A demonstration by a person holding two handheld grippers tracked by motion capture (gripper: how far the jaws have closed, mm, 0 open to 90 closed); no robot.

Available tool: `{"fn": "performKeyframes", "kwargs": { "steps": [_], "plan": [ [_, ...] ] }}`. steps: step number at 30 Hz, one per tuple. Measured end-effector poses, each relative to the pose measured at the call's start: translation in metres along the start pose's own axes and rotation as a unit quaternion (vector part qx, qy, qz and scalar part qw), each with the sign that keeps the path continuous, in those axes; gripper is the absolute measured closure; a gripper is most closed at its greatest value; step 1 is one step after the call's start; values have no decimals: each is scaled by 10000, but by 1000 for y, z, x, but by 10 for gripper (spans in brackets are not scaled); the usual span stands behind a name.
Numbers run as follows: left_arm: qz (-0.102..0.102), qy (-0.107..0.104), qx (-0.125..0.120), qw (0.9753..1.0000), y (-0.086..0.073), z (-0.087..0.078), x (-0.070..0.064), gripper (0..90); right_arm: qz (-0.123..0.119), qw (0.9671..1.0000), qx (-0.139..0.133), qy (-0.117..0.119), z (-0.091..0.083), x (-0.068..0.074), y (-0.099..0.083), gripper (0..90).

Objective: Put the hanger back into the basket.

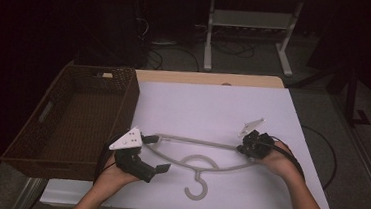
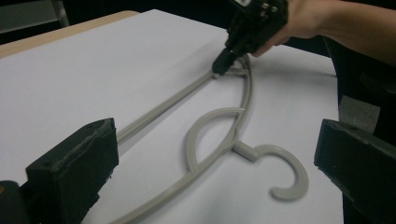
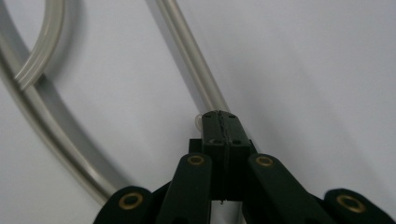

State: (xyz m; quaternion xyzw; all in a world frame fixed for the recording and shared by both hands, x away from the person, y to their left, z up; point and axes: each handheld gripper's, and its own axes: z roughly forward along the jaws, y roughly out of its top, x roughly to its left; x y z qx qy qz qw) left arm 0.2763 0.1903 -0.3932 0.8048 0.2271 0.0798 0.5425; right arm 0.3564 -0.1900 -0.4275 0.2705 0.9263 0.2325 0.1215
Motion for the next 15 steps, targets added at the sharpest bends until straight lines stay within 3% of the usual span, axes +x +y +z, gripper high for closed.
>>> {"fn": "performKeyframes", "kwargs": {
  "steps": [7, 12, 15],
  "plan": [
    [23, -24, 73, 10000, -1, 4, 0, 0, 100, 9989, 32, -449, 19, -30, 20, 897],
    [52, -43, 179, 9998, -1, 6, 0, 0, 293, 9962, -31, -820, 34, -49, 36, 897],
    [63, -48, 205, 9998, -1, 7, -1, 0, 489, 9948, -140, -882, 36, -55, 41, 896]
  ]
}}
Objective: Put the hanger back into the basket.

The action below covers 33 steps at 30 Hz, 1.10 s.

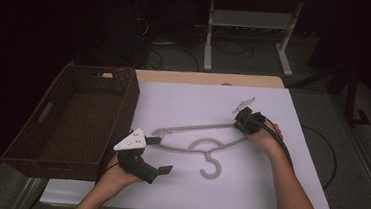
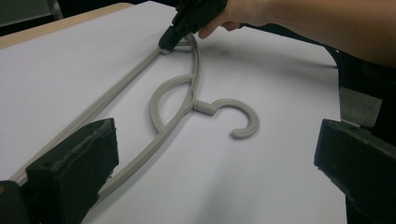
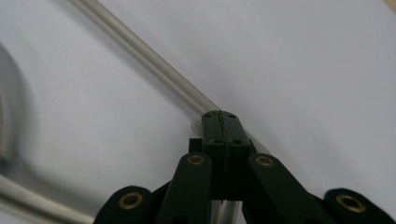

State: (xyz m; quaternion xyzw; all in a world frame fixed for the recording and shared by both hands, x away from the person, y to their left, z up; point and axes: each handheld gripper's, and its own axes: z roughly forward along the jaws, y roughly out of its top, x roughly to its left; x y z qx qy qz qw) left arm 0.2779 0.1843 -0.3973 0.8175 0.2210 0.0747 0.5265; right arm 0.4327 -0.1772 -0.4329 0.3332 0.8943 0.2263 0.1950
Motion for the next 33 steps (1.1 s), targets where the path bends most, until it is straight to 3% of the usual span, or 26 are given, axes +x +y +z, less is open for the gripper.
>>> {"fn": "performKeyframes", "kwargs": {
  "steps": [3, 5, 8, 13, 16, 20, 22, 24, 28, 29, 33],
  "plan": [
    [23, 2, 10, 10000, -1, 2, 1, 0, 151, 9994, -198, 226, -12, 5, 0, 895],
    [18, 18, 50, 10000, -1, 3, 2, 0, 153, 9978, -369, 520, -22, 14, 0, 893],
    [77, 51, 133, 9999, -2, 4, 2, 0, 166, 9935, -682, 899, -38, 30, 0, 876],
    [105, 67, 197, 9997, -3, 6, 2, 0, 66, 9877, -925, 1261, -50, 53, 8, 869],
    [81, 68, 173, 9998, -3, 6, 2, 0, -10, 9849, -959, 1444, -42, 68, 23, 870],
    [65, 84, 162, 9998, -3, 5, 4, 0, -342, 9820, -877, 1639, -20, 93, 47, 889],
    [51, 91, 143, 9998, -4, 4, 4, 0, -500, 9786, -836, 1813, -10, 109, 58, 891],
    [60, 110, 134, 9998, -4, 3, 4, 0, -744, 9780, -728, 1810, 1, 122, 67, 892],
    [45, 127, 119, 9998, -4, 1, 3, 0, -1005, 9760, -566, 1847, 17, 138, 72, 894],
    [54, 133, 115, 9998, -4, 1, 4, 0, -1038, 9769, -542, 1787, 18, 140, 72, 894],
    [42, 149, 104, 9998, -4, 0, 4, 0, -1150, 9701, -443, 2091, 14, 144, 68, 895]
  ]
}}
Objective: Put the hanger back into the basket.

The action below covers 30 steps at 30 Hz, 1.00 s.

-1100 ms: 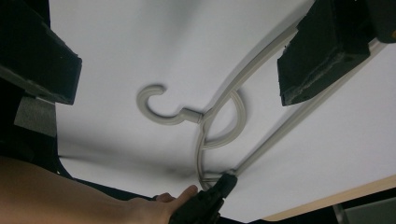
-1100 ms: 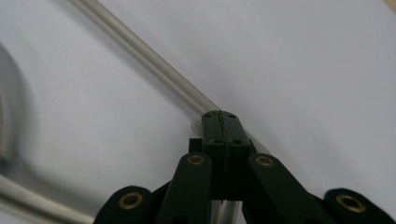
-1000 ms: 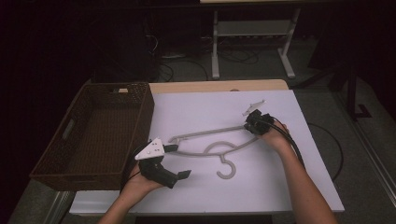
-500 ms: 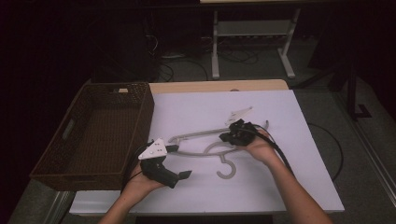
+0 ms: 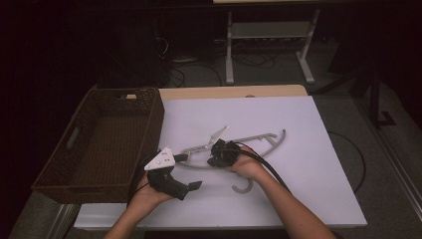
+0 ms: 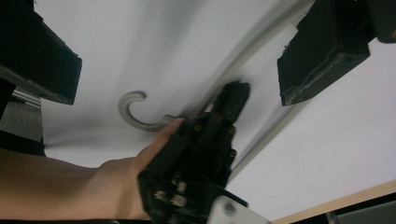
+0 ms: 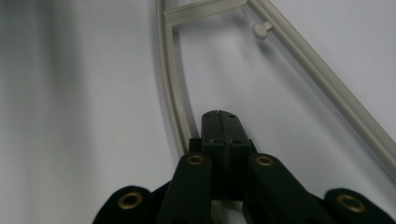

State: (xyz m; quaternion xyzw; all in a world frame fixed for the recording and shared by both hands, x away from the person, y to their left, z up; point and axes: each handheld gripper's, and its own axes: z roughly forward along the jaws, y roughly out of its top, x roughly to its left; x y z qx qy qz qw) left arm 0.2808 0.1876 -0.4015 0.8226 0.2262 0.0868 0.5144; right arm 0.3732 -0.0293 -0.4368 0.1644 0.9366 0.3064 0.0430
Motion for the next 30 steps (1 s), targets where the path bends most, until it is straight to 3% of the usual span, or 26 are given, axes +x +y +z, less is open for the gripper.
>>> {"fn": "performKeyframes", "kwargs": {
  "steps": [5, 11, 14, 18, 20, 21, 23, 25, 28, 30],
  "plan": [
    [-7, -3, -3, 10000, 0, -1, 0, 0, -241, 9990, 96, 357, -11, 18, -14, 895],
    [14, -23, 4, 10000, 1, 1, -2, 0, -299, 9978, 74, 585, -29, 37, -35, 895],
    [44, -58, 34, 10000, 2, 3, -4, 0, -244, 9987, -63, 448, -37, 38, -40, 895],
    [145, -124, 151, 9997, 3, 8, -5, 0, 9, 9984, -532, 178, -59, 26, -46, 880],
    [198, -150, 233, 9994, 4, 11, -5, 0, 187, 9960, -875, 82, -73, 22, -51, 806],
    [176, -232, 250, 9993, 5, 13, -5, 1, 409, 9939, -1028, 12, -80, 22, -52, 759],
    [256, -381, 336, 9984, 6, 16, -4, 72, 680, 9888, -1326, -15, -93, 21, -57, 681],
    [357, -536, 478, 9968, 8, 22, -4, 147, 787, 9841, -1588, -135, -105, 19, -62, 598],
    [466, -588, 759, 9943, 8, 31, -4, 170, 923, 9781, -1840, -313, -120, 18, -70, 550],
    [546, -700, 1018, 9908, 6, 39, -4, 225, 941, 9768, -1884, -394, -126, 17, -76, 538]
  ]
}}
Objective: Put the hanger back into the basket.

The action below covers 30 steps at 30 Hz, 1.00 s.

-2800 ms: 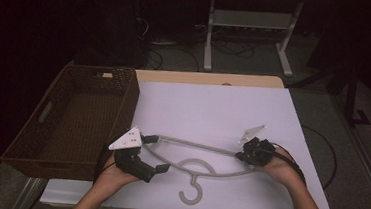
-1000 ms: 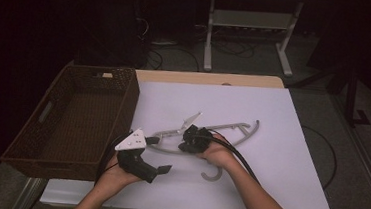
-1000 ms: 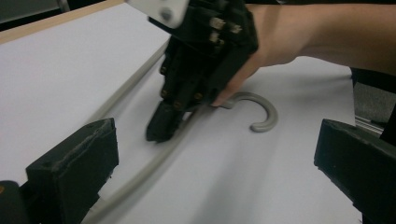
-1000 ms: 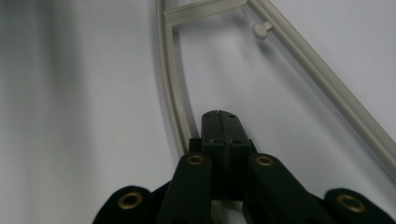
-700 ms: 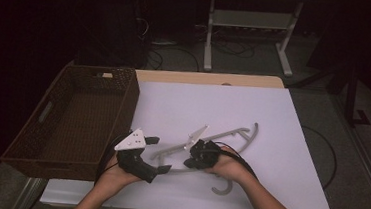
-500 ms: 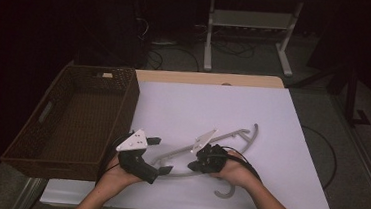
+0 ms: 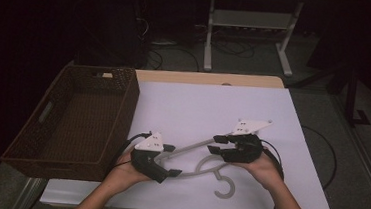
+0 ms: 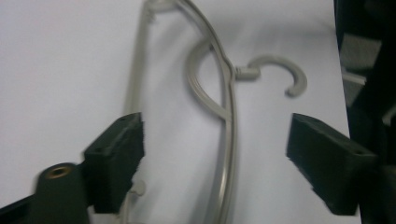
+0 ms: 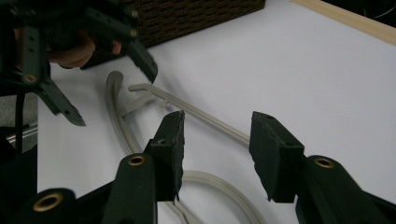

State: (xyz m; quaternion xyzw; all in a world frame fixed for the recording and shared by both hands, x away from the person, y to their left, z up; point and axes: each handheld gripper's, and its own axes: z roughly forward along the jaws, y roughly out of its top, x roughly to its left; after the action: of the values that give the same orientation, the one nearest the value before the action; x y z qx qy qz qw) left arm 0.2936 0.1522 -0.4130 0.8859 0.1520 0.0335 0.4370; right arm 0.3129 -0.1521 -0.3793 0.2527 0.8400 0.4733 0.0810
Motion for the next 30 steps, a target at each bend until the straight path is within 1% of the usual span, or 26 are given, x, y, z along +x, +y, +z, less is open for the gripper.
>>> {"fn": "performKeyframes", "kwargs": {
  "steps": [1, 2, 3, 4, 5, 6, 8, 10, 12, 13, 14, 16, 18, 20, 23, 30],
  "plan": [
    [36, -58, 119, 9999, -1, 4, 1, 247, -27, 10000, -4, -63, -3, -1, -2, 530],
    [116, -106, 249, 9996, -2, 7, 2, 273, 72, 9999, 1, -74, -6, -1, -4, 523],
    [86, -200, 333, 9992, -3, 11, 1, 319, 60, 9999, -32, -90, -8, -2, -6, 516],
    [136, -231, 445, 9986, -4, 14, 1, 365, 125, 9999, -22, -86, -10, -1, -8, 504],
    [148, -220, 499, 9984, -5, 17, -1, 394, 122, 9999, -24, -110, -12, -2, -9, 485],
    [202, -216, 603, 9977, -6, 19, 0, 418, 124, 9998, -30, -130, -13, -2, -11, 455],
    [244, -289, 698, 9968, -7, 22, -1, 473, 131, 9997, -12, -209, -15, -2, -14, 409],
    [326, -277, 801, 9959, -8, 24, -1, 515, 163, 9996, -61, -233, -18, -2, -16, 352],
    [340, -277, 823, 9956, -9, 25, -1, 555, 207, 9994, -142, -223, -21, -2, -17, 314],
    [345, -256, 854, 9954, -9, 26, -1, 582, 210, 9993, -209, -239, -22, -3, -17, 304],
    [418, -237, 873, 9950, -10, 27, -1, 599, 235, 9991, -250, -241, -23, -3, -17, 299],
    [431, -272, 929, 9944, -10, 29, -1, 635, 258, 9987, -349, -271, -25, -4, -16, 288],
    [427, -323, 974, 9938, -11, 31, -1, 655, 261, 9986, -355, -291, -26, -5, -16, 285],
    [472, -318, 964, 9937, -11, 32, -2, 678, 229, 9985, -376, -334, -26, -7, -17, 286],
    [506, -302, 974, 9935, -11, 32, -2, 736, 272, 9982, -377, -387, -26, -8, -18, 289],
    [391, -425, 954, 9938, -12, 33, 1, 801, 305, 9978, -396, -438, -28, -10, -18, 296]
  ]
}}
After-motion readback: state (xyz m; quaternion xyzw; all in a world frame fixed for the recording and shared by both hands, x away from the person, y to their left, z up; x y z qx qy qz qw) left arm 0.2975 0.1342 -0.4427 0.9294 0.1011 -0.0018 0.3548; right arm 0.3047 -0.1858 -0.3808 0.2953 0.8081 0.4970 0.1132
